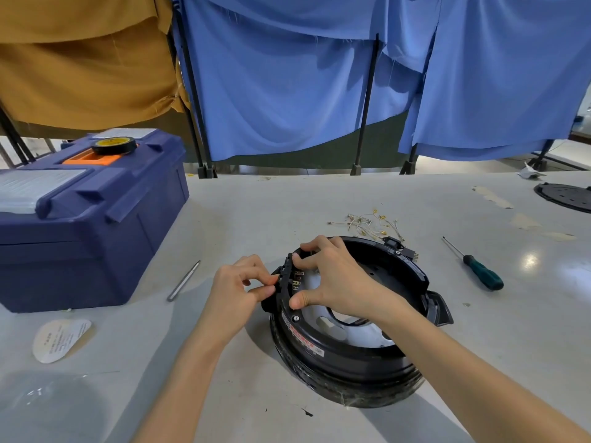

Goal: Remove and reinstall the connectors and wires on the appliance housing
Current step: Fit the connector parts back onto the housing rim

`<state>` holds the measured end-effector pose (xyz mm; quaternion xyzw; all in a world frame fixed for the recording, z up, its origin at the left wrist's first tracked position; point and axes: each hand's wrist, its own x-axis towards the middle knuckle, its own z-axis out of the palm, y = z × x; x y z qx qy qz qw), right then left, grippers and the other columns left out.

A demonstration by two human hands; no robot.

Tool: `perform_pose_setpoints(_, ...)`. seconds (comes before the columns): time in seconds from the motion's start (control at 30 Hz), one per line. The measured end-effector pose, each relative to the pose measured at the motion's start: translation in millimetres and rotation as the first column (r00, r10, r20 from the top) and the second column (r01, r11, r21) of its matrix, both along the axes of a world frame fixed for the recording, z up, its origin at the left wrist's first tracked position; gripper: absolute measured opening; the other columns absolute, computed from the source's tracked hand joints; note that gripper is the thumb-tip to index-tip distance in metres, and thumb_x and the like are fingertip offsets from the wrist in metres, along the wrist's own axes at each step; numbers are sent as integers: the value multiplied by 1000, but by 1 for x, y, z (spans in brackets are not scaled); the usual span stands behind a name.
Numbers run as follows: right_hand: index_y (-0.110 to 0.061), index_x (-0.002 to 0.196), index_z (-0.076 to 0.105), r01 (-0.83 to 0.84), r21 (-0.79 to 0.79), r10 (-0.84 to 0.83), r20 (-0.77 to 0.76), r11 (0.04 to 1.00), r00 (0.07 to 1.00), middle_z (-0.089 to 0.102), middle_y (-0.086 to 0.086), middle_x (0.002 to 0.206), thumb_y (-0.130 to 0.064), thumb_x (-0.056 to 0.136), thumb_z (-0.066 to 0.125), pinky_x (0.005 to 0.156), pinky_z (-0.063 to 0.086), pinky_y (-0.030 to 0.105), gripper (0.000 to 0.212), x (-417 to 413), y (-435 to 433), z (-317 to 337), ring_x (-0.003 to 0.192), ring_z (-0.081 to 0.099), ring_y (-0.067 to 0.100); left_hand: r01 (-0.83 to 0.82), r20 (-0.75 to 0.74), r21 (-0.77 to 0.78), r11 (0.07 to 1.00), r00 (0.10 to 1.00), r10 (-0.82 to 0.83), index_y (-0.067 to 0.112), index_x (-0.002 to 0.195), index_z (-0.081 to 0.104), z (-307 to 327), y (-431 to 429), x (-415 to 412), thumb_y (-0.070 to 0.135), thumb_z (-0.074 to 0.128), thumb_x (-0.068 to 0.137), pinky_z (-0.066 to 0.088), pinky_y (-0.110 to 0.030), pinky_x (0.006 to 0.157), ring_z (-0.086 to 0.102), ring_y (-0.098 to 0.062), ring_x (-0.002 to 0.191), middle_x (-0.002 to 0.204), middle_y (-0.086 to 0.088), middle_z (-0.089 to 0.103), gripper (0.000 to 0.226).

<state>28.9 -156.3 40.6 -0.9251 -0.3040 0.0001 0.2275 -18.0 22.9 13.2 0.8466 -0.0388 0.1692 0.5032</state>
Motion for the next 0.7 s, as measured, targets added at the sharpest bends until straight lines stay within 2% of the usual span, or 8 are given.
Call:
perform_pose_setpoints(0.1,-20,139,52,-1,8,1,-4,1000,1000,39,3,141,-54,69,78,102,25,29,82,-1,-2,0,129,24,23,-8,-14,34,999,1000,8,11,69,76,3,0,-1,-12,73,72,35,-22,68,50,-3,69,72,-1,61,23)
perform_pose_setpoints(0.2,-21,140,51,-3,5,3,-2,1000,1000,38,3,143,-55,69,77,106,25,31,83,-2,-3,0,130,24,23,-35,-44,48,998,998,38,10,71,76,7,-2,-1,-12,72,74,39,-33,70,54,-15,69,75,-4,63,22)
perform_pose_setpoints(0.23,-22,140,51,-4,6,4,-4,1000,1000,38,3,143,-55,69,77,107,25,33,83,-2,-4,0,130,24,23,-29,-62,53,998,998,32,10,71,76,9,-2,-1,-13,71,74,39,-34,68,54,-14,65,75,-5,64,24)
perform_pose_setpoints(0.33,-22,140,51,0,44,1,-28,999,1000,40,0,142,-54,67,79,109,26,33,84,-2,-5,0,132,24,21,-30,-99,135,990,994,44,10,74,76,17,-1,2,-12,71,75,37,-15,60,51,6,52,76,-1,67,22)
perform_pose_setpoints(0.43,-20,138,53,25,125,-17,-60,992,998,45,-5,143,-48,70,80,107,25,26,78,0,-7,2,135,27,14,-160,-16,146,976,986,164,13,91,77,23,-11,11,-4,65,83,38,-3,63,58,7,67,77,2,71,22)
perform_pose_setpoints(0.53,-18,129,63,47,233,-27,-89,971,996,60,-4,133,-28,84,74,108,35,25,47,4,-12,8,128,48,11,-194,-11,50,980,981,195,15,118,68,28,-31,24,12,61,92,47,-23,86,65,-13,92,95,-1,73,27)
perform_pose_setpoints(0.6,-17,121,69,63,312,-37,-88,948,995,70,-4,119,-14,89,67,101,44,23,32,9,-22,13,113,60,8,-149,-67,39,988,986,152,14,126,62,26,-42,34,23,65,90,47,-32,96,64,-15,105,110,-2,70,37)
perform_pose_setpoints(0.7,-14,112,73,241,378,-232,-70,894,970,72,-2,109,-8,91,62,93,44,19,24,27,-55,18,103,63,9,-108,-162,3,994,981,107,12,129,59,18,-46,43,26,69,88,45,-25,97,62,-11,108,117,0,67,45)
